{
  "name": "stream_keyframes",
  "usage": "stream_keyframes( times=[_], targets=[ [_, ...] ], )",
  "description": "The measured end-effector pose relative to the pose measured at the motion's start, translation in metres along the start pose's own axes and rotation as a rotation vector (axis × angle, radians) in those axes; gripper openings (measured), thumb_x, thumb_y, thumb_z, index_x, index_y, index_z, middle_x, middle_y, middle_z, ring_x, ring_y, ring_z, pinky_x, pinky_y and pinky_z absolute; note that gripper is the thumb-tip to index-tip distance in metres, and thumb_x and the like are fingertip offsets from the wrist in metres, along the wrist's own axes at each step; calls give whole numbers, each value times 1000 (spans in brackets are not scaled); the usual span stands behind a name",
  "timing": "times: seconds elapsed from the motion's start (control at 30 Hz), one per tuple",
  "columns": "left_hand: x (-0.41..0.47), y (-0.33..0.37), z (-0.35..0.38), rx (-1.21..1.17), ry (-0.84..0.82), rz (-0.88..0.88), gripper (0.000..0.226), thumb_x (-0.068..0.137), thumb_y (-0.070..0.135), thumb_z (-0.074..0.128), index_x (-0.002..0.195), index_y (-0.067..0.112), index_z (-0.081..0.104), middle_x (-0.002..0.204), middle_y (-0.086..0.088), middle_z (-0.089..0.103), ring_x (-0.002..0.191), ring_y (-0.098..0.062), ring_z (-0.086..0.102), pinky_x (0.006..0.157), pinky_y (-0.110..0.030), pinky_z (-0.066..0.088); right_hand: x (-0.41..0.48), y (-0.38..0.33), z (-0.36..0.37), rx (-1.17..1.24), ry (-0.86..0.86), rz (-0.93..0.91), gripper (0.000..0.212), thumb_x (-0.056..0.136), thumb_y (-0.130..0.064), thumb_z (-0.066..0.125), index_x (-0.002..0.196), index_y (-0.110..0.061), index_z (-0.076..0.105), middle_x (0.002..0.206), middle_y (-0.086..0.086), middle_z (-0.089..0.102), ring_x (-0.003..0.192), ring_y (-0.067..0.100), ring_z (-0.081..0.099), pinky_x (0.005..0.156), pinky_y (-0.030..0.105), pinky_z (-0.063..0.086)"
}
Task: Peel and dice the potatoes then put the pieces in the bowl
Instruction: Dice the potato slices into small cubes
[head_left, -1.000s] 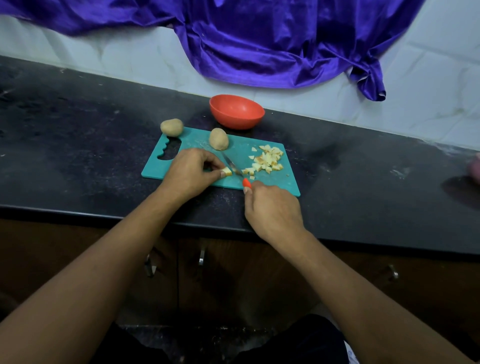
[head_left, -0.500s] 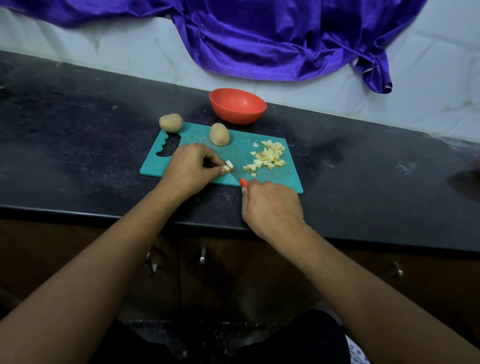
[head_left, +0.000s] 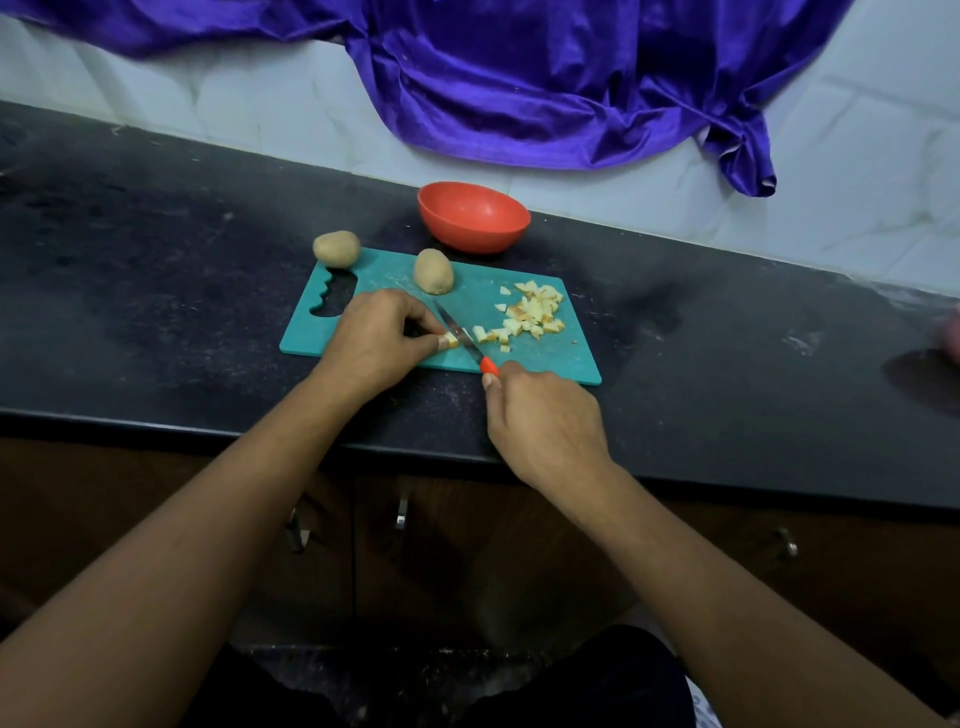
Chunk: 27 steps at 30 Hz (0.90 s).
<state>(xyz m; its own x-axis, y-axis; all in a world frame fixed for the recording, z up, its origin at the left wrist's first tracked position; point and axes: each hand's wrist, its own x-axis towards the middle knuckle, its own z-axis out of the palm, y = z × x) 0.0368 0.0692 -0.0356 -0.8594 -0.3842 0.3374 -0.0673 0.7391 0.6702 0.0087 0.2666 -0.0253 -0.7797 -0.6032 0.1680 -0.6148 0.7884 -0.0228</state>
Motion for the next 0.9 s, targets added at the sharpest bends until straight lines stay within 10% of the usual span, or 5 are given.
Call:
stream_keyframes(
  times=[0.9],
  targets=[
    [-1, -4, -2, -15, 5, -2, 7, 82, 22, 85, 82, 26, 79, 88, 14, 73, 89, -4, 66, 91, -32, 53, -4, -1, 1, -4, 26, -3, 38, 109, -49, 28, 108, -24, 56, 78, -5, 56, 67, 12, 54, 59, 37, 48]
  ],
)
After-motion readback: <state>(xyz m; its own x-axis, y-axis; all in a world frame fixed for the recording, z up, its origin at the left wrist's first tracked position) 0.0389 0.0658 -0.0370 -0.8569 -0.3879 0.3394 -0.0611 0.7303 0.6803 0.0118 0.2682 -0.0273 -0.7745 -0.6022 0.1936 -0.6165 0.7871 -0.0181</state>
